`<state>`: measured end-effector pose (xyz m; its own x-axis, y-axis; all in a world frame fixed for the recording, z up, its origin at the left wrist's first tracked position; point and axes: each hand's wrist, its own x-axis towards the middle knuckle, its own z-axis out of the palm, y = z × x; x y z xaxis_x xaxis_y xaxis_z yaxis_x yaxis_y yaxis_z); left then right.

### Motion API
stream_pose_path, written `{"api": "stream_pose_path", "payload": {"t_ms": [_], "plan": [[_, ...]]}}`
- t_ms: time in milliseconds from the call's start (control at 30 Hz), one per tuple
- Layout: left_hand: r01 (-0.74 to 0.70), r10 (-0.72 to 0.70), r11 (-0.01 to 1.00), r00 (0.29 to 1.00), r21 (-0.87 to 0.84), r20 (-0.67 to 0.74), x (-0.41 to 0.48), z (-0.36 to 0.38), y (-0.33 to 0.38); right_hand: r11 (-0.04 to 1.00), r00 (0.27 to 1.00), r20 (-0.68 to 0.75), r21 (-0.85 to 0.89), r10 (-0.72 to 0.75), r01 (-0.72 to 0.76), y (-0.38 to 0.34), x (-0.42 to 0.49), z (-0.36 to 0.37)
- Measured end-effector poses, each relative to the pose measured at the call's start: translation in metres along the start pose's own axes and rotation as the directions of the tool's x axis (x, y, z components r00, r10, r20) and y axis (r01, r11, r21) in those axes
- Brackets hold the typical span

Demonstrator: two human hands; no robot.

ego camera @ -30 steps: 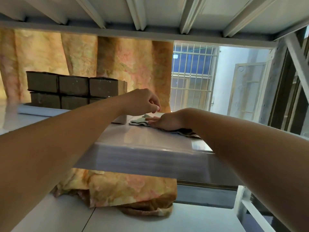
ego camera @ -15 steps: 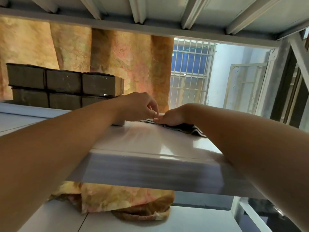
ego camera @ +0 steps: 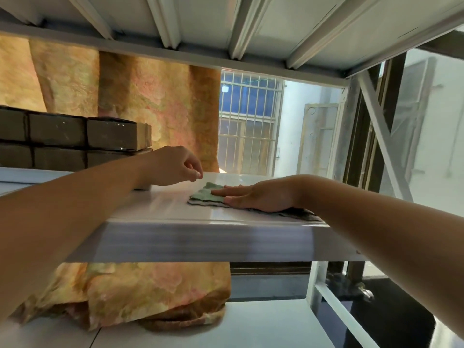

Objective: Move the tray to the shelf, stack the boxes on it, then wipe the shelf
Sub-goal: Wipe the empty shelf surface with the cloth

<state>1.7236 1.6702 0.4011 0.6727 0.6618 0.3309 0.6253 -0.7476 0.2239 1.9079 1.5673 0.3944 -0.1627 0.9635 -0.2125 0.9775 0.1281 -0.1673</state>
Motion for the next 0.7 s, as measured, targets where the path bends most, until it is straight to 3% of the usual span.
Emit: {"api": "stream_pose_path", "payload": {"t_ms": [100, 167, 233, 300, 367, 433, 533, 700], "plan": [[-0.040, 0.042, 0.999, 0.997, -0.038, 0.063, 0.004, 0.005, 0.016, 0.989, 0.998, -0.045, 0.139, -0.049, 0.055, 0.001, -0.030, 0.002], [-0.034, 0.040, 0.999, 0.987, -0.038, 0.157, 0.006, 0.009, 0.026, 0.933, 0.977, -0.201, 0.334, -0.069, 0.135, 0.003, -0.041, 0.001], [-0.010, 0.012, 1.000, 0.968, -0.008, 0.250, 0.005, 0.012, 0.035, 0.852, 0.915, -0.403, 0.482, 0.008, 0.205, 0.013, -0.046, -0.005], [-0.005, -0.011, 0.998, 0.963, 0.057, 0.268, 0.005, 0.013, 0.041, 0.943, 0.826, -0.556, 0.314, 0.090, 0.108, 0.029, -0.050, -0.011], [0.006, -0.026, 0.996, 0.976, 0.092, 0.215, 0.004, 0.013, 0.045, 0.983, 0.820, -0.543, 0.092, 0.183, -0.158, 0.049, -0.054, -0.016], [0.005, -0.011, 0.999, 0.984, 0.039, 0.176, 0.004, 0.012, 0.047, 0.946, 0.853, -0.417, 0.053, 0.313, -0.321, 0.063, -0.061, -0.017], [0.031, -0.019, 0.997, 0.988, -0.077, 0.151, 0.004, 0.010, 0.047, 0.933, 0.872, -0.333, 0.153, 0.359, -0.326, 0.067, -0.069, -0.011], [0.219, -0.177, 0.910, 0.973, -0.351, 0.146, 0.001, 0.012, 0.048, 0.883, 0.807, -0.391, 0.347, 0.443, -0.317, 0.069, -0.056, -0.006]]}}
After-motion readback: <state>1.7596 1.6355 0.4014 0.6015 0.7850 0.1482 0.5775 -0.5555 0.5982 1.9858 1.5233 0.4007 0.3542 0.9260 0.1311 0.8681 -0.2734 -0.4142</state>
